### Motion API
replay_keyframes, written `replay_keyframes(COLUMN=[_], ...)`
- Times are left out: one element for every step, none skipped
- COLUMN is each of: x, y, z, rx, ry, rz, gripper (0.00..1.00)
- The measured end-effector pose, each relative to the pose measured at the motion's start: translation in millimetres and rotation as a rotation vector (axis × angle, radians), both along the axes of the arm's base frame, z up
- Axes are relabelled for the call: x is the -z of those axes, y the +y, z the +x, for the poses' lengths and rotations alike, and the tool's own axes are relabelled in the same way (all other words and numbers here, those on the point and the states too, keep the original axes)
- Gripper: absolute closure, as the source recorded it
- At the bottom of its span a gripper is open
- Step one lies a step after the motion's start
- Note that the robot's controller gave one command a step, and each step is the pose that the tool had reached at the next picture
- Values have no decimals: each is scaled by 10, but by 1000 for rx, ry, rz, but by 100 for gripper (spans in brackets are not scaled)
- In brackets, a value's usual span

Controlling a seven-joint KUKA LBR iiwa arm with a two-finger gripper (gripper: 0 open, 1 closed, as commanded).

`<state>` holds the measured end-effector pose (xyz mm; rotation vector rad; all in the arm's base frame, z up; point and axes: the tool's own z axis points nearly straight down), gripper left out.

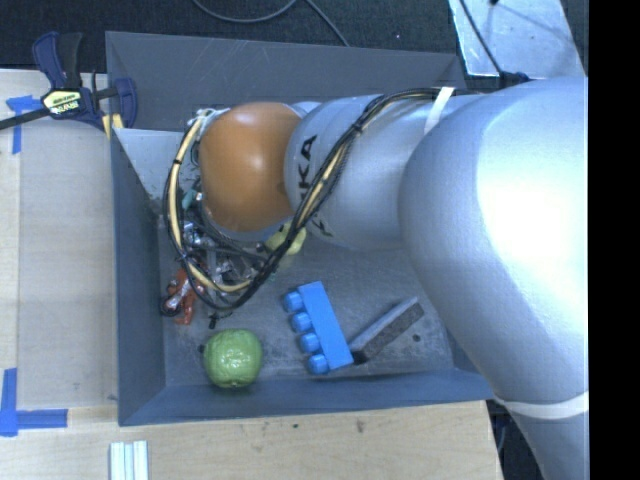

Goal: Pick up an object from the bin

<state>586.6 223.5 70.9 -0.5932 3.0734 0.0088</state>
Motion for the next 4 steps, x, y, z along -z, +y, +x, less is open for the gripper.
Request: replay_keyframes(x=[-6,-6,-11,-66], y=[18,18,19,17], z=[13,13,11,-3], rx=[-24,-23,-23,-23], ry=[-4,-4,-4,0], rz=[1,1,2,1], gripper=[100,100,100,100])
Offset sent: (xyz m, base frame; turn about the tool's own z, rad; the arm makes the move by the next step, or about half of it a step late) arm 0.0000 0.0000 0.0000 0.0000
